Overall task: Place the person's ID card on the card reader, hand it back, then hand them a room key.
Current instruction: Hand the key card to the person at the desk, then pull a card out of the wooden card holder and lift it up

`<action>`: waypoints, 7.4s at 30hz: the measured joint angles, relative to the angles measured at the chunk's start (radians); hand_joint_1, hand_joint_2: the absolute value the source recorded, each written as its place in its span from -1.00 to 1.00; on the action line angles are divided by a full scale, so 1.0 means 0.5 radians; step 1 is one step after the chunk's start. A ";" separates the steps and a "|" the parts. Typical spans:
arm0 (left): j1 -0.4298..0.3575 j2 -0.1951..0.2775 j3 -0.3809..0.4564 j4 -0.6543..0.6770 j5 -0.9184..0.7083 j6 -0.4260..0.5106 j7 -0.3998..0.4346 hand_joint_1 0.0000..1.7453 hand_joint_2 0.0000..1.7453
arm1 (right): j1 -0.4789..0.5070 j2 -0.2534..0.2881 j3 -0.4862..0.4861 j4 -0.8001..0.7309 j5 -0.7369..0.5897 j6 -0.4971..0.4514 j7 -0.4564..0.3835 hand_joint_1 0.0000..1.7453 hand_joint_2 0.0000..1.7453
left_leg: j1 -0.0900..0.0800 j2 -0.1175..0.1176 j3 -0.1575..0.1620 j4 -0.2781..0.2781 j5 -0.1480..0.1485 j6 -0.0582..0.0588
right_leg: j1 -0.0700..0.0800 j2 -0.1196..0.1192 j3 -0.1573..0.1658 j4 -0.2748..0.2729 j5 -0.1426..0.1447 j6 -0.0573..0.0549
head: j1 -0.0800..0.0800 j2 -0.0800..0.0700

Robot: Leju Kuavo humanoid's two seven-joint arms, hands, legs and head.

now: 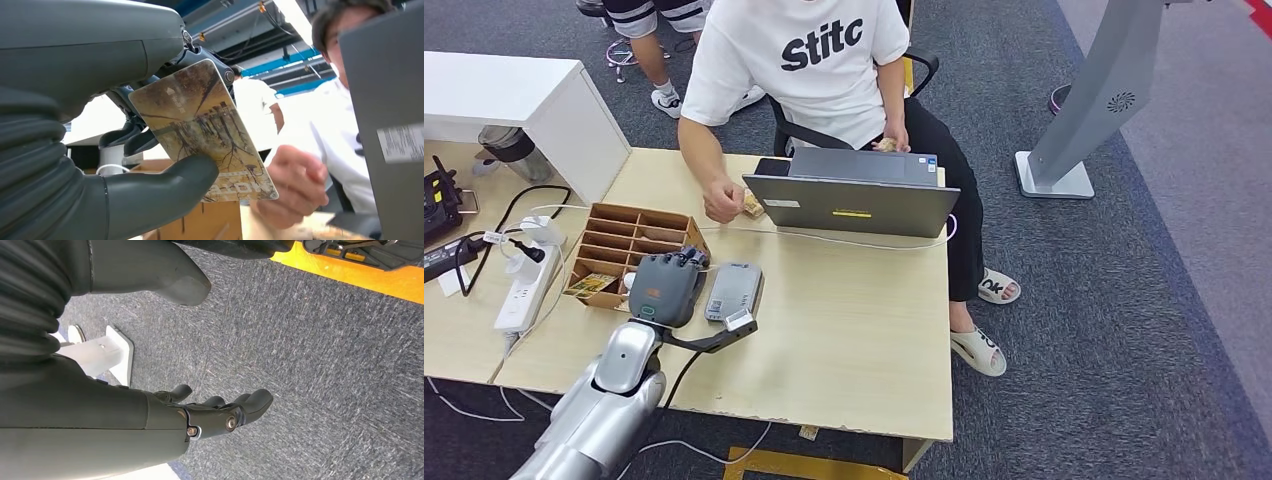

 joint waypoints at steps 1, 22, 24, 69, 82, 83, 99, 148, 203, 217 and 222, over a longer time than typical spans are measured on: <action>0.002 0.004 0.010 -0.027 0.015 0.012 -0.005 1.00 1.00 | 0.000 0.000 0.000 0.001 0.000 -0.001 0.000 -1.00 1.00 | 0.000 0.000 0.000 0.000 0.000 0.000 | 0.000 0.000 0.000 0.000 0.000 0.000 | 0.000 0.000; -0.107 0.109 0.189 -0.493 -0.009 -0.018 -0.044 1.00 1.00 | 0.000 0.003 -0.001 0.002 -0.020 -0.022 -0.010 -1.00 1.00 | 0.000 0.001 0.000 0.000 0.000 0.000 | 0.000 0.001 -0.001 0.000 0.000 0.000 | 0.000 0.000; -0.136 0.111 0.189 -0.491 -0.026 -0.023 -0.041 1.00 1.00 | -0.001 0.003 -0.001 0.002 -0.020 -0.021 -0.011 -1.00 1.00 | 0.000 0.001 0.000 0.000 0.000 0.000 | 0.000 0.001 -0.001 0.000 0.001 0.000 | 0.000 0.000; -0.010 0.077 0.167 -0.582 0.284 -0.517 0.004 -1.00 1.00 | 0.002 0.002 -0.027 0.002 -0.114 -0.028 -0.007 -1.00 1.00 | 0.000 0.002 -0.001 0.000 0.000 0.000 | 0.000 0.002 -0.003 0.000 0.001 -0.001 | 0.000 0.000; 0.405 0.129 0.166 -0.999 0.649 -0.728 -0.109 -1.00 1.00 | 0.010 0.002 -0.080 0.002 -0.161 -0.042 -0.017 -1.00 1.00 | 0.000 0.001 -0.003 0.000 0.000 0.000 | 0.000 0.001 -0.003 0.000 -0.001 0.001 | 0.000 0.000; 0.431 0.129 0.166 -1.022 0.673 -0.750 -0.120 -1.00 1.00 | 0.010 0.002 -0.084 0.002 -0.161 -0.042 -0.015 -1.00 1.00 | 0.000 0.001 -0.003 0.000 0.000 0.000 | 0.000 0.002 -0.003 0.000 -0.001 0.001 | 0.000 0.000; 0.637 0.280 0.163 -1.164 0.698 -1.135 0.002 -1.00 1.00 | 0.012 0.002 -0.118 0.001 -0.168 -0.043 -0.021 -1.00 1.00 | 0.000 0.001 -0.003 0.000 0.000 0.000 | 0.000 0.001 -0.004 0.000 -0.001 0.001 | 0.000 0.000; 0.493 0.398 0.331 -0.763 0.492 -1.137 0.258 -1.00 1.00 | 0.011 0.002 -0.136 0.001 -0.124 -0.042 -0.002 -1.00 1.00 | 0.000 0.001 -0.003 0.000 0.000 0.000 | 0.000 0.001 -0.004 0.000 -0.001 0.001 | 0.000 0.000; 0.458 0.212 0.390 -0.465 0.315 -0.835 0.127 1.00 1.00 | 0.011 0.000 -0.135 0.001 -0.046 -0.037 -0.011 -1.00 1.00 | 0.000 0.001 -0.003 0.000 0.000 0.000 | 0.000 0.001 -0.004 0.000 -0.001 0.001 | 0.000 0.000; 0.423 0.200 0.389 -0.465 0.295 -0.751 0.118 1.00 1.00 | 0.010 -0.005 -0.135 0.000 -0.066 -0.043 -0.028 -1.00 1.00 | 0.000 0.002 -0.002 0.000 0.000 0.000 | 0.000 0.002 -0.003 0.000 0.000 0.000 | 0.000 0.000; 0.423 0.198 0.389 -0.465 0.293 -0.751 0.118 1.00 1.00 | 0.010 -0.008 -0.135 0.000 -0.066 -0.042 -0.028 -1.00 1.00 | 0.000 0.002 -0.002 0.000 0.000 0.000 | 0.000 0.002 -0.003 0.000 0.000 0.000 | 0.000 0.000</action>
